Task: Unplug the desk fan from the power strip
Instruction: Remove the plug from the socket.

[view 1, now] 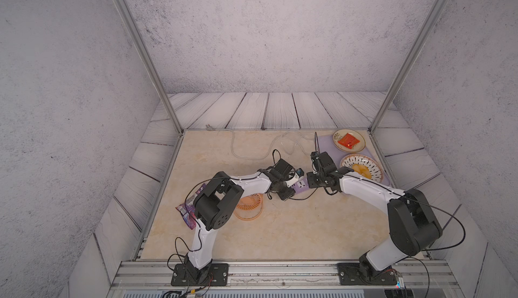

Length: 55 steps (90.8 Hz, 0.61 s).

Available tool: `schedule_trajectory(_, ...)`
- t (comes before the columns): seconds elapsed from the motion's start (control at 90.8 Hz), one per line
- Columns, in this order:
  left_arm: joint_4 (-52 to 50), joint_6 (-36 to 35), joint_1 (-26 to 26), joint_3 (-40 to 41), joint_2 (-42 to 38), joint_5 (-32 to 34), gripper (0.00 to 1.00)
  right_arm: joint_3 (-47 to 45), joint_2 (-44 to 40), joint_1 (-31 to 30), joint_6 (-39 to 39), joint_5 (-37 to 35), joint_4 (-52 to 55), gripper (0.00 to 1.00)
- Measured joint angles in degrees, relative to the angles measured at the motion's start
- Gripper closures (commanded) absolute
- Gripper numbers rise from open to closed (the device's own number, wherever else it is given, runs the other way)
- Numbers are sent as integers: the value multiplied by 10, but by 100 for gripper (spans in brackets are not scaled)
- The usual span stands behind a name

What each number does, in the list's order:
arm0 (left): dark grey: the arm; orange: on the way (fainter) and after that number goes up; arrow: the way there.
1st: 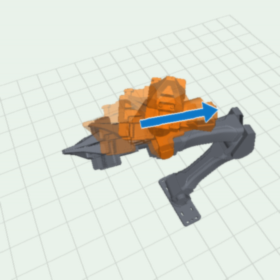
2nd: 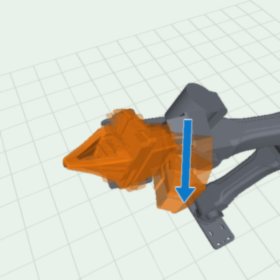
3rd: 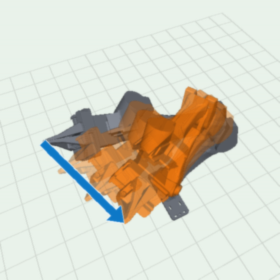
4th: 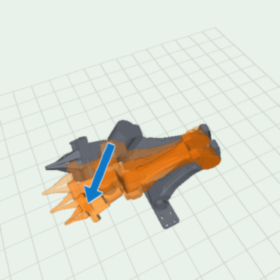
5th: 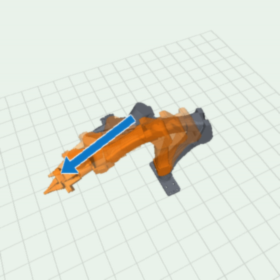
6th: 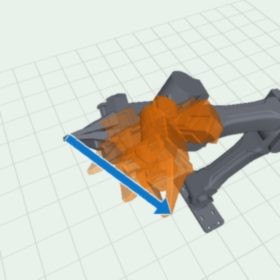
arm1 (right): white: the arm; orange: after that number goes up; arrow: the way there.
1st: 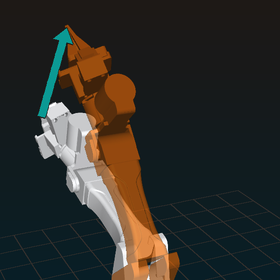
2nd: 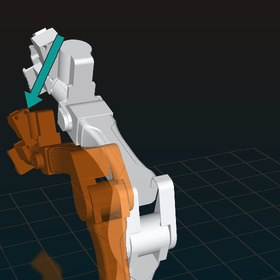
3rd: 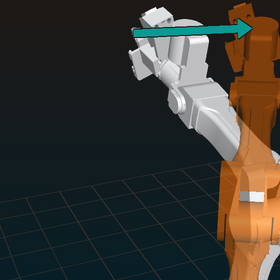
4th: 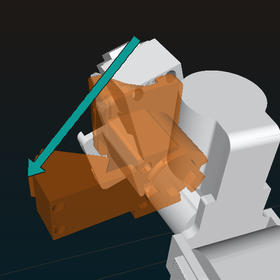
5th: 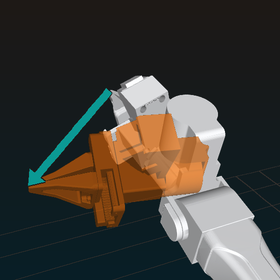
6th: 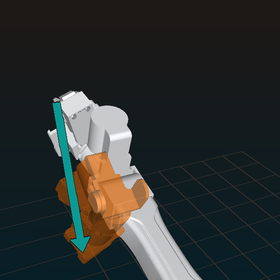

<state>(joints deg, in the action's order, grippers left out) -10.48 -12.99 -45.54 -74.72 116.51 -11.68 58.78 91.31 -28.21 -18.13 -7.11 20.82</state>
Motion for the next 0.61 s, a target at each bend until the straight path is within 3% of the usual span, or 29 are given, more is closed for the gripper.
schedule_trajectory(0.407,0,4,0,0,0,9,100,78,65,0,-14,-1,65,75)
schedule_trajectory(0.605,4,8,0,2,0,9,100,65,56,1,-12,6,52,75)
